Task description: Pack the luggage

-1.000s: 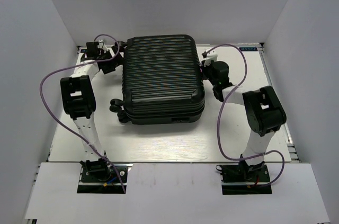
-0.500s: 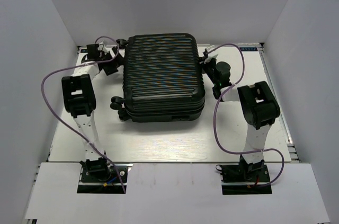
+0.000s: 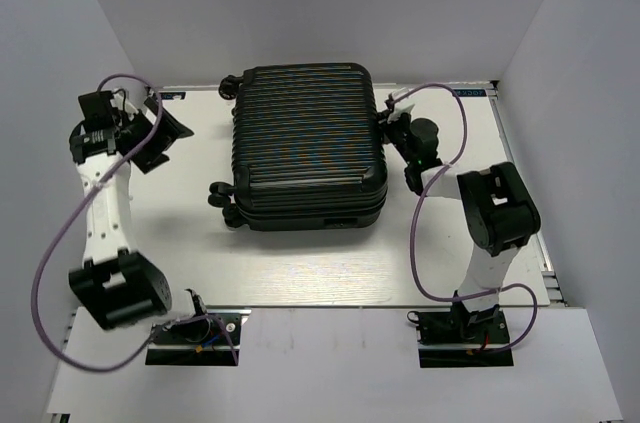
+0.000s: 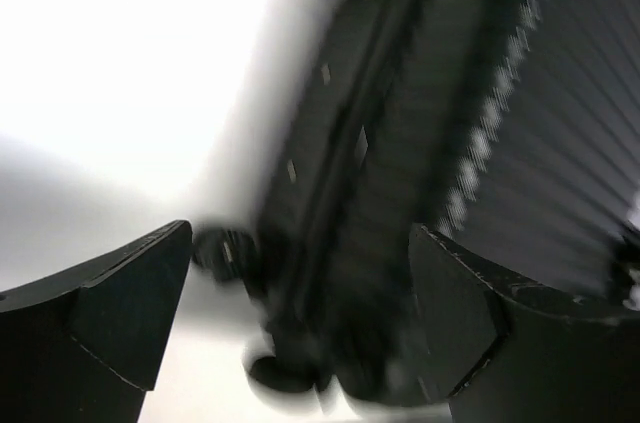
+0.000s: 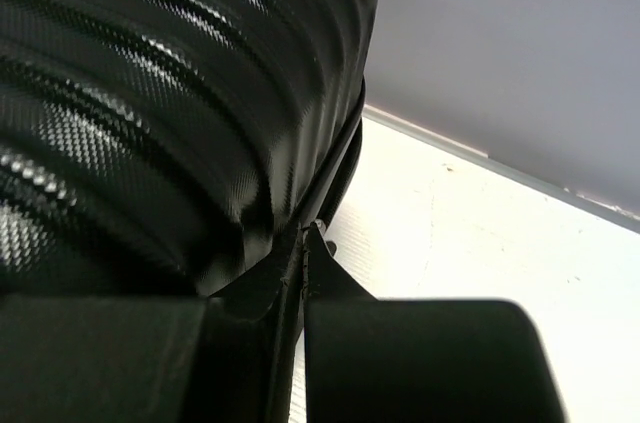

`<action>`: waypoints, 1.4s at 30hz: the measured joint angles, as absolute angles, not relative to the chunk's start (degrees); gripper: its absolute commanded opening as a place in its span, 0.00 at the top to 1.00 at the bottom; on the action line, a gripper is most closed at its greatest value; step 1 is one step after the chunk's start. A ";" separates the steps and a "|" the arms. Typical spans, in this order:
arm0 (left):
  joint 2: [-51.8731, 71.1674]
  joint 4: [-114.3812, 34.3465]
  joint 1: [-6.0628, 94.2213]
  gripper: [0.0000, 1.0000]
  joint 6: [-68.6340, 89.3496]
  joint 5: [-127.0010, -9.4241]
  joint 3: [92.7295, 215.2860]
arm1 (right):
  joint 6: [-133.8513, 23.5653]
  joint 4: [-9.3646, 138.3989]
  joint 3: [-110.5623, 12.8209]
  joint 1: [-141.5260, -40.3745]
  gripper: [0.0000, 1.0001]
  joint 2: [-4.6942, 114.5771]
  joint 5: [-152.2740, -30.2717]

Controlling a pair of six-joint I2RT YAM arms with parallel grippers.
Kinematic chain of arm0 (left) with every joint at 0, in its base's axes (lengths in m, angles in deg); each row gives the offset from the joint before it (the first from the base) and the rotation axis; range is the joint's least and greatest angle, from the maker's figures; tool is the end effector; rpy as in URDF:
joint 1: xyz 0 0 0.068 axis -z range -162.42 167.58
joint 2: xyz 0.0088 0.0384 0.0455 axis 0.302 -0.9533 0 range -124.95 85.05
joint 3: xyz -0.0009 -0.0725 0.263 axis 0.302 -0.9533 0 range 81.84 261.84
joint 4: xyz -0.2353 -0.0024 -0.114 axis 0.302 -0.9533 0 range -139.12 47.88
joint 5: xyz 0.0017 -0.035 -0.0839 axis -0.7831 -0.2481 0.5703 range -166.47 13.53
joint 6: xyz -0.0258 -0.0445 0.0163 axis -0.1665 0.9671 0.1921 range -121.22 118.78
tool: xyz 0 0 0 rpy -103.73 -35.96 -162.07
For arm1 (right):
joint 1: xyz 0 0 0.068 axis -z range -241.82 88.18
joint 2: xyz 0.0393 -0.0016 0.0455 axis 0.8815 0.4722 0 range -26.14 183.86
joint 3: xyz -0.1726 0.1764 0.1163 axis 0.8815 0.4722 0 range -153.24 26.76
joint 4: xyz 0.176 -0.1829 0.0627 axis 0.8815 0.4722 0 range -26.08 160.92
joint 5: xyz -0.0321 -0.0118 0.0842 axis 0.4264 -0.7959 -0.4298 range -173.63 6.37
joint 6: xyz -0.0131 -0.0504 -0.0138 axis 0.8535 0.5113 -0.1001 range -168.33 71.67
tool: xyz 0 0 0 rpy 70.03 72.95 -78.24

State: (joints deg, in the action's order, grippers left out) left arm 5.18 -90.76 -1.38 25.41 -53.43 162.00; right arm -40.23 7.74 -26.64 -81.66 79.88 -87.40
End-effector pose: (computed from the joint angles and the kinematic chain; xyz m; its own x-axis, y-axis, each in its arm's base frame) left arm 0.2781 0.0808 0.3548 -0.6080 -0.6450 -0.4629 -0.3641 0.7447 -0.5594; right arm 0.3741 0.1374 0.2159 0.1144 -0.1081 -0.9875 -0.3880 0.9103 -0.1446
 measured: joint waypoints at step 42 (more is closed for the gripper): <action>13.11 -95.27 29.28 0.67 70.17 -89.77 143.33 | -37.41 7.61 -15.52 -82.47 1.00 71.40 -86.57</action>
